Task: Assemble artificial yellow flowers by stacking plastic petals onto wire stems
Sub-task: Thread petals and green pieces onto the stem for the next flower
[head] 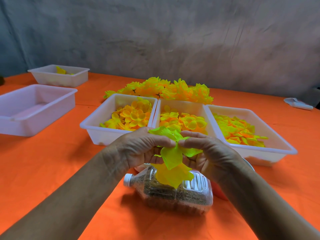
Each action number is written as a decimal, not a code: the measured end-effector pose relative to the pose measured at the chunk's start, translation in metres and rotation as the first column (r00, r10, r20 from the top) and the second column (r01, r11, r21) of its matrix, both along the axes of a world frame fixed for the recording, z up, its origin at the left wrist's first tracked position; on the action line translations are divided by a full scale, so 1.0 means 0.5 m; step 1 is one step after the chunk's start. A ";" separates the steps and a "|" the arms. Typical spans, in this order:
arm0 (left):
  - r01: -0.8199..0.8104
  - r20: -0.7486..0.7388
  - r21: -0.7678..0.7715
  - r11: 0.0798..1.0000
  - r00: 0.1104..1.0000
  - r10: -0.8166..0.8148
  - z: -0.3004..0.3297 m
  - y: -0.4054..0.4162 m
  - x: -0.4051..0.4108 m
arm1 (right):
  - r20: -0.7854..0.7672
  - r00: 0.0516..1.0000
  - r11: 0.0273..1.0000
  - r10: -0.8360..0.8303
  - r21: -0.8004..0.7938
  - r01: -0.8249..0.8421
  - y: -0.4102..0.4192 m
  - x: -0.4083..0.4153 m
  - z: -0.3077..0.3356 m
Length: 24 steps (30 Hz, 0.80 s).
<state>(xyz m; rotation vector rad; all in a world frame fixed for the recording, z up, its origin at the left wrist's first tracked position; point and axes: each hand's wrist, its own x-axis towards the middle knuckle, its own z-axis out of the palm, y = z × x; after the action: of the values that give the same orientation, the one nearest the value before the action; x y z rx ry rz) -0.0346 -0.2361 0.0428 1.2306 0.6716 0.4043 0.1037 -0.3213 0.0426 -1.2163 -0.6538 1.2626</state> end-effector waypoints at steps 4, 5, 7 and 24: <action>0.015 -0.013 -0.002 1.000 1.000 -0.015 -0.004 0.004 0.001 | 0.000 1.000 1.000 0.022 0.009 -0.022 0.000 -0.001 -0.001; 0.019 -0.013 -0.002 1.000 1.000 -0.019 -0.005 0.006 0.000 | 0.003 1.000 1.000 0.026 0.015 -0.026 0.000 -0.001 -0.001; 0.028 -0.008 -0.002 1.000 1.000 -0.028 -0.008 0.010 -0.001 | 0.015 0.999 0.999 0.029 0.029 -0.029 0.000 -0.001 -0.001; 0.077 0.049 0.017 0.997 0.996 -0.077 -0.030 0.043 -0.002 | 0.100 0.995 0.998 0.026 0.053 -0.032 -0.007 0.008 -0.008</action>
<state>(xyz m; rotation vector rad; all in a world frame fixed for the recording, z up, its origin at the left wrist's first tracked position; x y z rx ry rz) -0.0353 -0.2146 0.0275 1.2531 0.5775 0.3755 0.1078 -0.3246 0.0387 -1.2346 -0.7759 1.2065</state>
